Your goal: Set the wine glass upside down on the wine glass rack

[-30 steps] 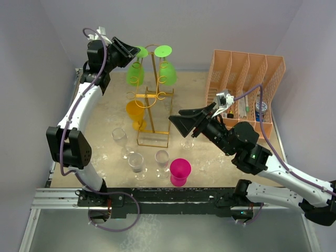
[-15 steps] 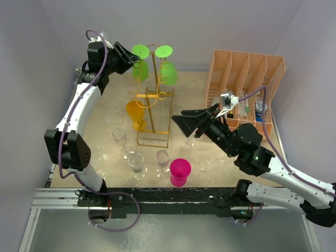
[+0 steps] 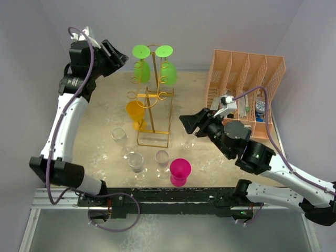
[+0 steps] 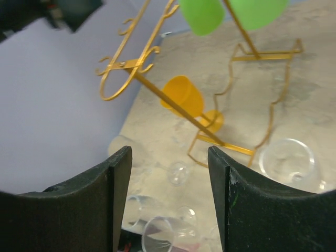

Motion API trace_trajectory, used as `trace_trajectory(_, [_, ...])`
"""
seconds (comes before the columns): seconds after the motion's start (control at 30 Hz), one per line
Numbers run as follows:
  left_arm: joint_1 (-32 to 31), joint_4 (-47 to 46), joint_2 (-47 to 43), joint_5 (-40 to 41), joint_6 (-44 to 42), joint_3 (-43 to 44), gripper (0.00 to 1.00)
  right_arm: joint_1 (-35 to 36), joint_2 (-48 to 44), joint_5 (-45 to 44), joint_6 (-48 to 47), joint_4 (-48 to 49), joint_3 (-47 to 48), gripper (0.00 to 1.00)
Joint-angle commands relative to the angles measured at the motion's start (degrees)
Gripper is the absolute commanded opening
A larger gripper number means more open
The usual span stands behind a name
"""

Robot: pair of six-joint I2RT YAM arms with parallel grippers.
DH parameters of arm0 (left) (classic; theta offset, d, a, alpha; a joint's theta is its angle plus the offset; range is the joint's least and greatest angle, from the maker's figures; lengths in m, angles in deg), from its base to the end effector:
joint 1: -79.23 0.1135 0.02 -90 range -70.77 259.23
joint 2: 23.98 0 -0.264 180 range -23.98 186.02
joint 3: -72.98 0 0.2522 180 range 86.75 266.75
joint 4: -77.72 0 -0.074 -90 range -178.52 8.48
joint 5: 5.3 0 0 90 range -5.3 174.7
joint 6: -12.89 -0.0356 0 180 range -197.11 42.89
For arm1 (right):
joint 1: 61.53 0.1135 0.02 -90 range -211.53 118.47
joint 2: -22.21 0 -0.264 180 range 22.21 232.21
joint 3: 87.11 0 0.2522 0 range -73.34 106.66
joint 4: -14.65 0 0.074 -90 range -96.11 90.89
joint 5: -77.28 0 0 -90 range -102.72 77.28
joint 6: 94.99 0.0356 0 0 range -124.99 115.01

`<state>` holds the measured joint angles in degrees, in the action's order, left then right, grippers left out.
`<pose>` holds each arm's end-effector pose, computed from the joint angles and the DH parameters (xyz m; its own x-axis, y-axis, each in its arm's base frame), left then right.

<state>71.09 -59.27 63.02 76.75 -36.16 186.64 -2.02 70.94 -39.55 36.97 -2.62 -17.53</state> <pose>0.3323 -0.0525 0.4595 -0.3885 -0.6001 -0.6992 0.0225 0.7524 -0.6583 0.1088 0.1531 0.4083 -0.3378 0.6023 -0.7233 -0.4230 0.5894 0.6883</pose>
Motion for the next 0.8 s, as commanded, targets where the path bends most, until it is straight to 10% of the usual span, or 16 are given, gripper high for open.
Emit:
trace_trajectory(0.0, [0.23, 2.17, -9.99, 3.75, -3.77, -3.5, 0.59, 0.08, 2.08, -10.29, 1.21, -11.37, 5.67, 0.6])
trace_trajectory(0.77, [0.22, 9.07, -44.52, 6.11, -6.3, -26.21, 0.64, -1.41, 22.21, -12.09, -5.72, -16.88, 6.78, 0.43])
